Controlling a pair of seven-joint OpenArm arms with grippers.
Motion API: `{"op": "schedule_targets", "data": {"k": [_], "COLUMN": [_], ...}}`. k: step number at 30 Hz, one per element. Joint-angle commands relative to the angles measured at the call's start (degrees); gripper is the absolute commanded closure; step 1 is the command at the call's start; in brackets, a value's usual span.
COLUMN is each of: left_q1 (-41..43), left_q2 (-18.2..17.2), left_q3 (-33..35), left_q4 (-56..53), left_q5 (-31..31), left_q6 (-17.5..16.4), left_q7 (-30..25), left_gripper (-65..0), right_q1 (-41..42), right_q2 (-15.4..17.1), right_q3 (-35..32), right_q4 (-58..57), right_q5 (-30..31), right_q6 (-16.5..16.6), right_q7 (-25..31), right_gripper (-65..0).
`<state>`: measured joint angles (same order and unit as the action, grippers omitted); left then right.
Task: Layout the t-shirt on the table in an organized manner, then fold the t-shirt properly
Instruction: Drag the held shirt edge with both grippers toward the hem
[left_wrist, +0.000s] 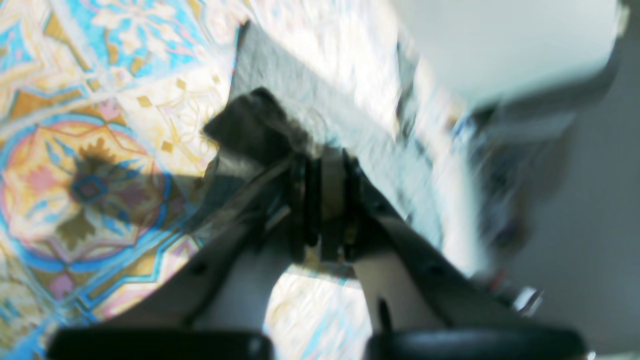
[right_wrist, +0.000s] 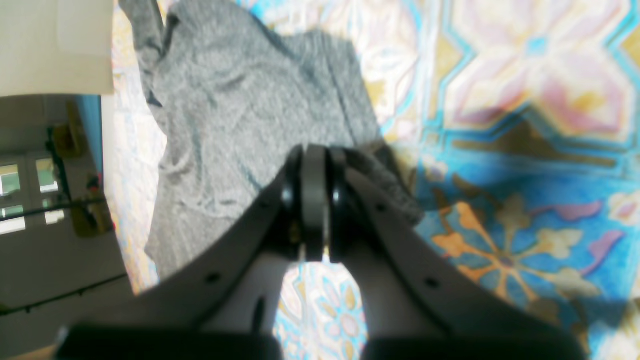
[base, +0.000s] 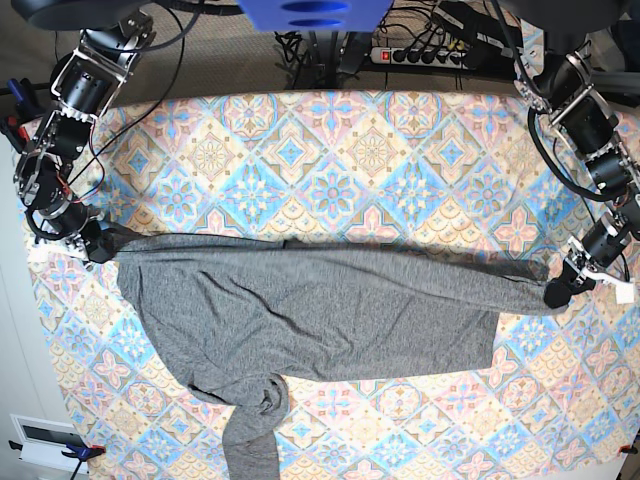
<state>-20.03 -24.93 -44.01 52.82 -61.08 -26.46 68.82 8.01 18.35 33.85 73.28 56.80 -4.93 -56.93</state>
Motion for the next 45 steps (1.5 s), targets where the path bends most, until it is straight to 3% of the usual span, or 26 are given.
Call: {"op": "schedule_targets", "data": {"k": [1,9,23,32,45], "left_q1": [-1.8,-2.3,-2.2,-1.8,-0.1], "left_q2": [-1.4,-1.4,-3.1,-4.1,-5.2], "left_q3": [-1.1,-1.4,-1.3,-1.3,1.8], "left_q4": [-1.3,-5.7,-5.7,-5.7,-5.7], "left_q5": [-1.1,-1.1,-1.1,-1.1,-1.0], "left_q6": [0.5,6.9,7.0,7.0,7.0], "left_q7": [-2.0,-5.9,-4.2,-2.8,-2.8], "left_gripper": [0.0,0.0,0.0,0.0,0.0], "right_q1": [1.7,5.1,5.0,5.0,4.9], "right_q2": [1.7,3.4,3.5,4.1,4.1], "right_q3": [0.2,0.0,0.0,0.0,0.0], "right_q4": [0.9,-2.7,-3.2,-2.6,-3.0], "right_q5": [0.7,0.7,0.5,-6.8,-7.0], "right_q6": [0.5,0.5,0.5,0.5,0.5], "right_q7": [0.9,0.9,0.9,0.8,0.8], "right_gripper": [-0.1,-0.1,-0.1,-0.1,-0.2]}}
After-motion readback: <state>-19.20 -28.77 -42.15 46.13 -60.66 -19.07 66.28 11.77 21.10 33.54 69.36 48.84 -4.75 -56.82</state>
